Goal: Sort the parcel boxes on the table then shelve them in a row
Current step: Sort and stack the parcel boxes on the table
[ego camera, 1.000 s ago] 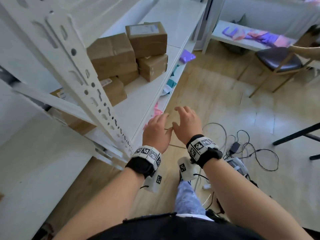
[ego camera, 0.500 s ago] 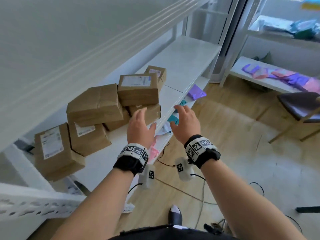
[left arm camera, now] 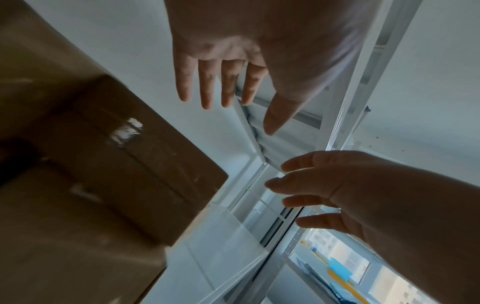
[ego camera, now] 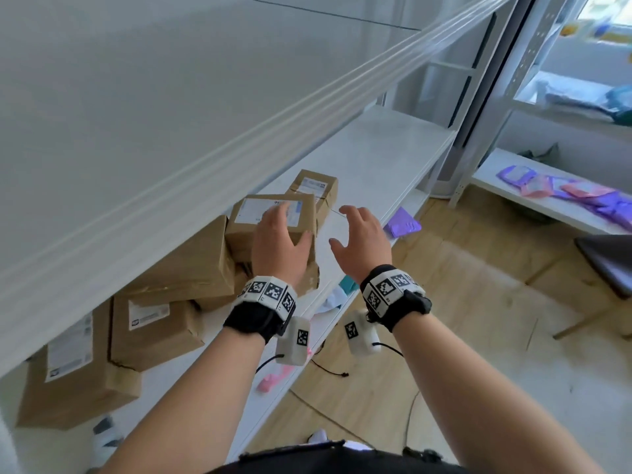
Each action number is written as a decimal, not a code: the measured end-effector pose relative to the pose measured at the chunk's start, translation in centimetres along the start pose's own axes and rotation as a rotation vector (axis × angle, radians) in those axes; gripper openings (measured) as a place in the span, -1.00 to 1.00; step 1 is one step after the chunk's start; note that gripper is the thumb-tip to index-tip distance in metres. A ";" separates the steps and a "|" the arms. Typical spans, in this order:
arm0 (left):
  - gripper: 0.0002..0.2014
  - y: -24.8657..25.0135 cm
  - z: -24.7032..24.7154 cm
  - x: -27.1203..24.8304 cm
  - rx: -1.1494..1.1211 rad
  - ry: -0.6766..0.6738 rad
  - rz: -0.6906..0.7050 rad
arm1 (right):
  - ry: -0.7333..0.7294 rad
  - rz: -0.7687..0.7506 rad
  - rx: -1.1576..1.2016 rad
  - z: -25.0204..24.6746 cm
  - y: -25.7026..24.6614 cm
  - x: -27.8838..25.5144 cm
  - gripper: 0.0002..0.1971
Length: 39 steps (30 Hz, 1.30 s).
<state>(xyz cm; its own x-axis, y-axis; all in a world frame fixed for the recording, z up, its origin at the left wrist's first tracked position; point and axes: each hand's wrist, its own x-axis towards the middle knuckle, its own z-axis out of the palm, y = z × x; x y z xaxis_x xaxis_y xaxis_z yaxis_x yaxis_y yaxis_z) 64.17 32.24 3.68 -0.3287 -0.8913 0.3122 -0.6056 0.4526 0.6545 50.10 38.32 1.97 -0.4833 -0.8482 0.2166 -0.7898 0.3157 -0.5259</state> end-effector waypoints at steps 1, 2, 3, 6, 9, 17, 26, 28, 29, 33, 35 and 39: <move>-0.42 0.4 0.5 1.3 -0.010 0.007 0.009 | 0.012 -0.003 -0.009 -0.2 0.3 1.1 -0.44; -0.41 0.9 1.1 2.5 -0.019 0.007 0.013 | 0.022 -0.004 -0.018 -0.4 0.6 2.2 -0.45; -0.41 1.4 1.8 3.6 -0.030 0.002 0.017 | 0.031 -0.001 -0.023 -0.6 1.0 3.3 -0.45; -0.40 2.8 4.2 6.4 -0.050 -0.021 0.031 | 0.069 0.011 -0.020 -1.2 2.7 6.7 -0.45; -0.40 4.2 6.8 8.6 -0.066 -0.024 0.023 | 0.071 0.005 -0.022 -1.2 4.7 9.9 -0.45; -0.37 5.2 15.6 14.7 0.053 -0.016 -0.205 | -0.052 -0.116 0.014 1.6 11.1 21.8 -0.47; -0.26 2.8 22.4 19.5 0.261 0.114 -0.799 | -0.376 -0.351 0.017 4.0 15.4 31.5 -0.50; -0.22 2.6 23.0 19.5 0.270 0.146 -0.913 | -0.428 -0.375 0.023 5.0 15.5 32.4 -0.52; -0.21 2.3 23.3 19.4 0.265 0.156 -0.964 | -0.458 -0.384 0.025 5.6 15.5 32.6 -0.53; -0.09 1.3 24.1 18.7 0.162 0.178 -1.091 | -0.582 -0.401 -0.015 8.4 14.9 32.8 -0.55; -0.07 0.4 24.5 18.6 0.136 0.162 -1.111 | -0.645 -0.372 -0.043 9.6 14.7 33.1 -0.54; -0.22 -0.2 24.3 19.1 0.147 0.128 -1.116 | -0.736 -0.290 -0.032 11.1 14.4 33.3 -0.61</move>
<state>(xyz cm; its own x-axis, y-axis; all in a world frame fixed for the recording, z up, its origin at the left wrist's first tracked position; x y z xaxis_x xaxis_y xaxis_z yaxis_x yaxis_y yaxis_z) 40.40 15.74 -7.19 0.5199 -0.7913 -0.3220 -0.5961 -0.6060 0.5268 26.82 9.87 -7.53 0.1085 -0.9584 -0.2640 -0.8618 0.0417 -0.5055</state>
